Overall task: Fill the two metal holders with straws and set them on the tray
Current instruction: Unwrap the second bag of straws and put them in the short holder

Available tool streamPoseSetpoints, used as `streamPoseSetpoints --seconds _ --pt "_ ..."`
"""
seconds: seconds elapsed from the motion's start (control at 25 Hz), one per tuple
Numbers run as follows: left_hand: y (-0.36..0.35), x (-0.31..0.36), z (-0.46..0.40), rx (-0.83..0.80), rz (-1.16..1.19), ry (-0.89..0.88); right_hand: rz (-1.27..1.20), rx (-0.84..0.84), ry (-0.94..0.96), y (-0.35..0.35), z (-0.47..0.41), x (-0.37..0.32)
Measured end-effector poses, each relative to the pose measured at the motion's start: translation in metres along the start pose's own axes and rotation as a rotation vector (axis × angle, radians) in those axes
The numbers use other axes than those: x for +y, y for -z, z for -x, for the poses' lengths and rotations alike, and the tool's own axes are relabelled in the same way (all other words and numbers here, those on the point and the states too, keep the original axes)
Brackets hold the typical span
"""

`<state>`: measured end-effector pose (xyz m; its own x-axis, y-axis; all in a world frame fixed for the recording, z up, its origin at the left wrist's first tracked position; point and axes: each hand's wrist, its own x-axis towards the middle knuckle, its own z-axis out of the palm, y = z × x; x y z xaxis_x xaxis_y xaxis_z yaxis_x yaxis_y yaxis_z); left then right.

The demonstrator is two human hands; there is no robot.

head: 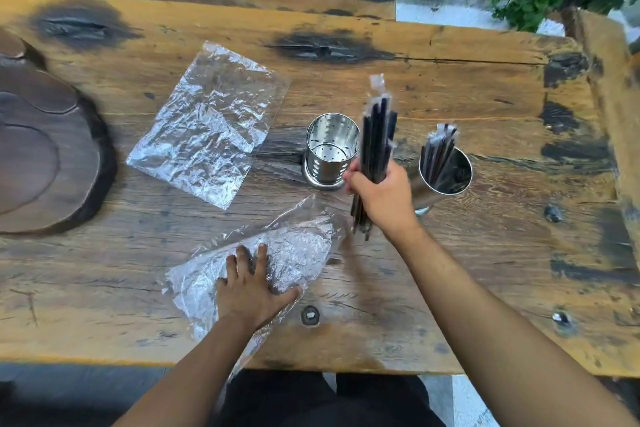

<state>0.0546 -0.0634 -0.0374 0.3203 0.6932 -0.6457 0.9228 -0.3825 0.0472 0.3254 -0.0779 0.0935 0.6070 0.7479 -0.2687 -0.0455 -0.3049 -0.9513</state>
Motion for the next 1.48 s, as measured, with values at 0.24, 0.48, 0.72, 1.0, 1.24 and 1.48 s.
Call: streamPoseSetpoints --seconds 0.24,0.48,0.72,1.0,1.24,1.48 --pt "0.010 -0.011 -0.004 0.086 -0.041 0.032 -0.703 0.194 -0.233 -0.006 -0.042 -0.059" --pt "0.011 -0.023 -0.006 0.072 -0.022 0.143 -0.952 0.348 -0.217 -0.004 -0.085 -0.079" --pt "0.011 -0.022 -0.002 0.076 -0.051 0.163 -0.650 0.500 -0.122 -0.028 -0.108 -0.068" --pt "0.010 -0.031 -0.009 0.022 -0.064 0.121 -0.017 0.289 -0.009 -0.047 -0.099 -0.004" --pt "0.003 -0.032 -0.011 0.047 -0.069 0.132 0.289 0.143 -0.025 -0.043 -0.098 0.015" --pt "0.003 -0.030 -0.012 0.044 -0.068 0.140 0.415 0.064 -0.034 -0.036 -0.098 0.025"
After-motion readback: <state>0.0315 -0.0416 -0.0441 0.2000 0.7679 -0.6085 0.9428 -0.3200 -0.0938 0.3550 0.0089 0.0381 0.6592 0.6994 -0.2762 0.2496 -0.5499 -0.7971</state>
